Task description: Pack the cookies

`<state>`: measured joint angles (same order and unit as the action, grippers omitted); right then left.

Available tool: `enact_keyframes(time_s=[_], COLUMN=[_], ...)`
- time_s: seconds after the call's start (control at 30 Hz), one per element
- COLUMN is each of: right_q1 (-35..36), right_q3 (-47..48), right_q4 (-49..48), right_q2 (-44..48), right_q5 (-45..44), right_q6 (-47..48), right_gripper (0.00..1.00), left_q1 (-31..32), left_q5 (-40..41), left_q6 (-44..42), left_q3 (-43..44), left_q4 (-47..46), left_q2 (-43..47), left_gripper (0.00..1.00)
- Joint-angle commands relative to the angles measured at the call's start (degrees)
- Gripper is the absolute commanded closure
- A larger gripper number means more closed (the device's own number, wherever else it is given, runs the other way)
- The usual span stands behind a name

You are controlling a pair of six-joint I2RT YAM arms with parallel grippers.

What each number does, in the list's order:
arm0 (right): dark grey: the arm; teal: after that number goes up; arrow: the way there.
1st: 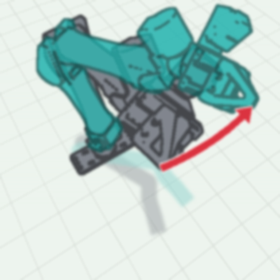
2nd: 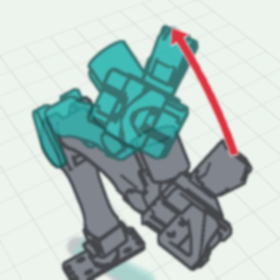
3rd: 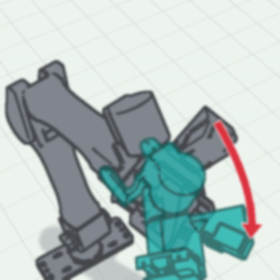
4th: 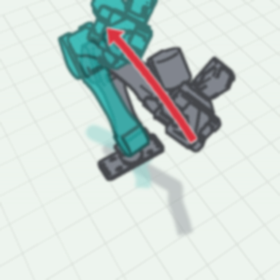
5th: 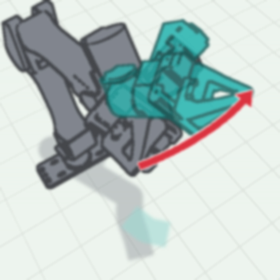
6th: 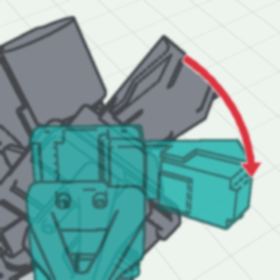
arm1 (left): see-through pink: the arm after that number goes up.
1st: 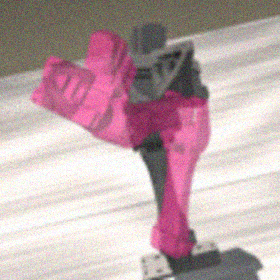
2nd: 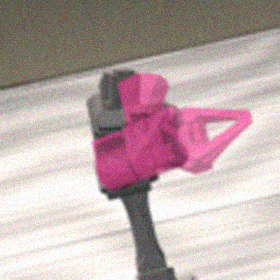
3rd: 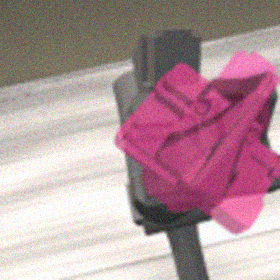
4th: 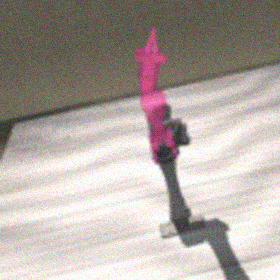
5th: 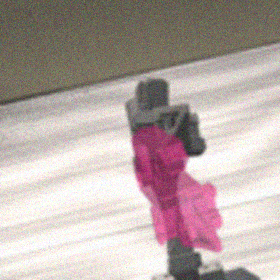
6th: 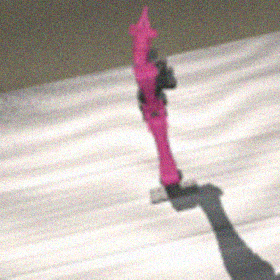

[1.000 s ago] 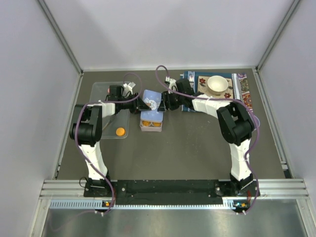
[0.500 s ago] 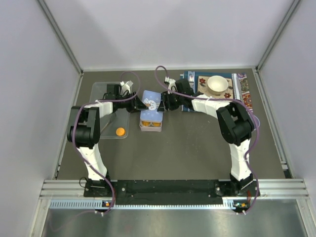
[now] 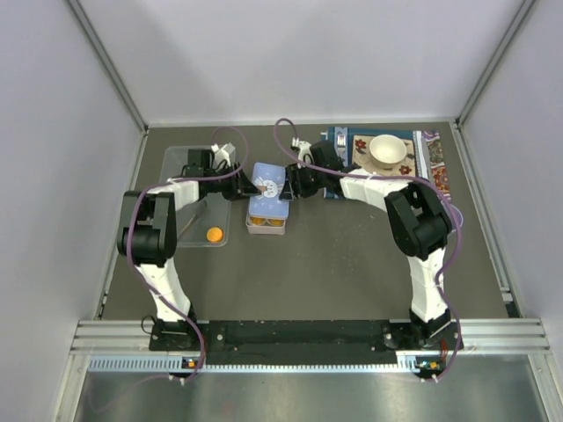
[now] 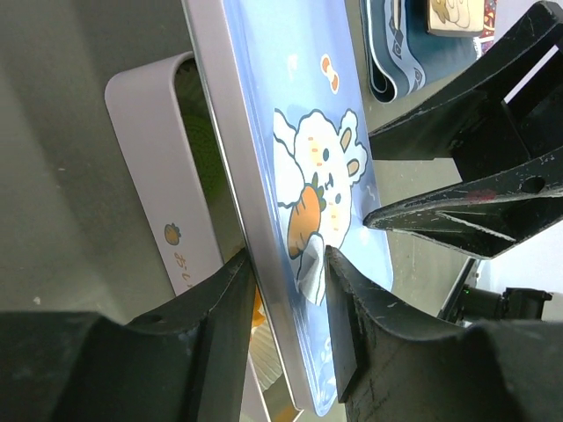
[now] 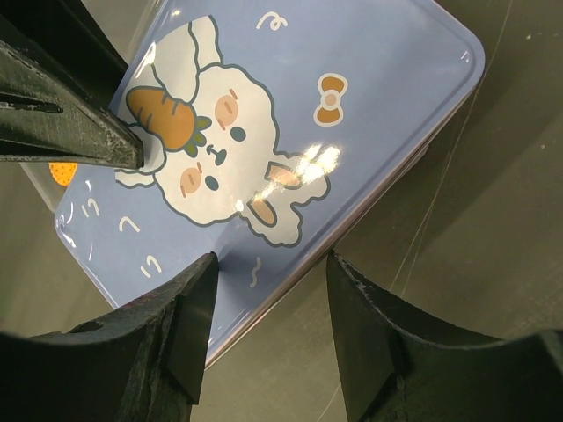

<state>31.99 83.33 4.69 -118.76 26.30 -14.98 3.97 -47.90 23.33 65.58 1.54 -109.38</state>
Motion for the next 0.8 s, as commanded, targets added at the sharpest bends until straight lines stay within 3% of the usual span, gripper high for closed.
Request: enact_keyframes(time_s=[0.0, 0.77], right_q1=[1.1, 1.4], right_q3=[1.9, 4.1], right_q4=[1.5, 1.9], right_q2=[-0.9, -2.0], right_q5=[-1.1, -0.4], right_q6=[1.4, -0.2], right_gripper=[0.48, 0.48], left_q1=[-1.3, -1.7], left_q5=[5.4, 6.3], left_q6=[-3.5, -5.1], left_q3=[0.7, 2.6], left_q4=[1.9, 4.9], left_q2=[2.2, 7.0], left_gripper=[0.57, 0.56])
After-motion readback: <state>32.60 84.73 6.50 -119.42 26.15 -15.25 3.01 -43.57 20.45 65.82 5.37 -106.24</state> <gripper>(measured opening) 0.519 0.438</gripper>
